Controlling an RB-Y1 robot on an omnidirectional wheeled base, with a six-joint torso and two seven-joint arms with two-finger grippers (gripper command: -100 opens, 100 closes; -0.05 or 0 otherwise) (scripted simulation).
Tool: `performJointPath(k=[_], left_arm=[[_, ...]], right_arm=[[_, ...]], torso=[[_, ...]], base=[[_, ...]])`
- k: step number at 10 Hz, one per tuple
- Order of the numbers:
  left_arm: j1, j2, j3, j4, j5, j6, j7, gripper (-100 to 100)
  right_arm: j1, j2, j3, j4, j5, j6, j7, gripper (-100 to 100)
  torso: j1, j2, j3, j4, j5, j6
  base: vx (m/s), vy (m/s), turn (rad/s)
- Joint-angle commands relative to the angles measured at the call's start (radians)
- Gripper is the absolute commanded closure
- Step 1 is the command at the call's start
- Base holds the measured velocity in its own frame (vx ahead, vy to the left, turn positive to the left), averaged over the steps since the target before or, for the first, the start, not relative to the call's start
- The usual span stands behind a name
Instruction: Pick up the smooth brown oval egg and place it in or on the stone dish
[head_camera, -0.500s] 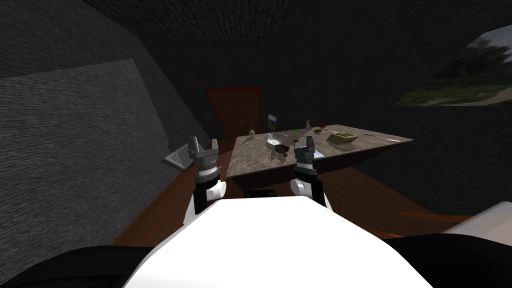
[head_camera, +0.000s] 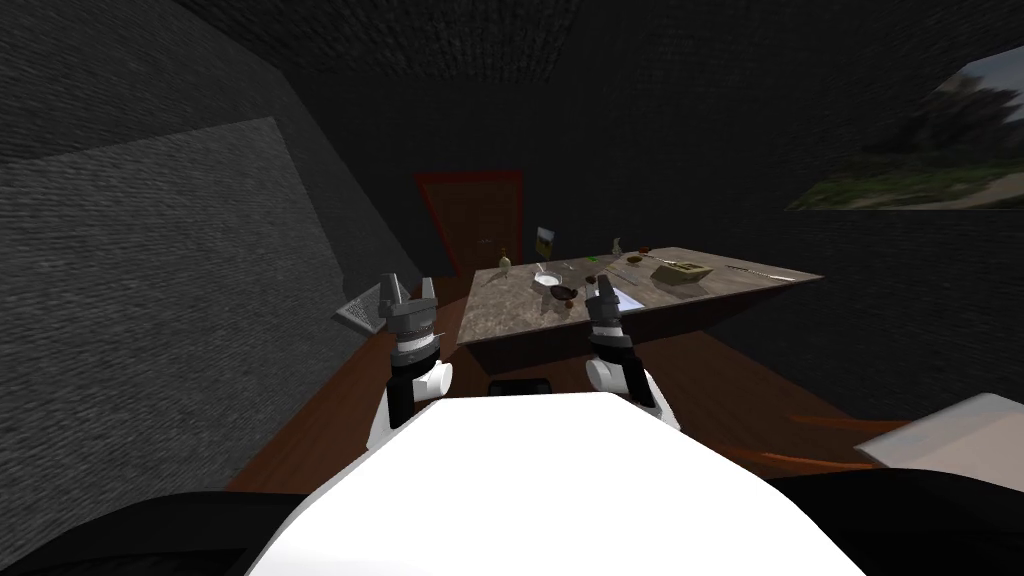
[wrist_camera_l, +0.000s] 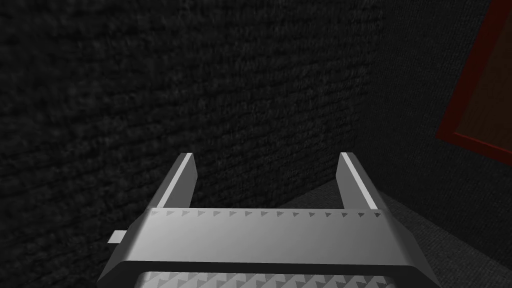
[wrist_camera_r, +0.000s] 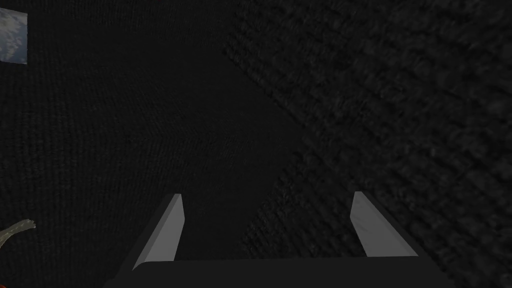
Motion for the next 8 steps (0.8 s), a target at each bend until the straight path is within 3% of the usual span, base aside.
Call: performJointPath(k=[1,7,8], left_arm=[[0.000,0.000,0.000,0.000,0.000,0.000,0.000,0],[0.000,0.000,0.000,0.000,0.000,0.000,0.000,0],[0.000,0.000,0.000,0.000,0.000,0.000,0.000,0]], right_arm=[[-0.018,-0.040,-0.014,0.032,0.031,0.006,0.025,-100],[-0.073,-0.145,-0.062,0.175,0.192,0.066,0.127,-100],[-0.073,-0.145,-0.062,0.180,0.192,0.066,0.127,-100]], torso=[[0.000,0.000,0.000,0.000,0.000,0.000],[0.001,-0.001,0.000,0.000,0.000,0.000],[0.001,-0.001,-0.001,0.000,0.000,0.000]], base=[[-0.105,0.014,0.016],[-0.102,0.024,0.024],[-0.057,0.024,0.011]])
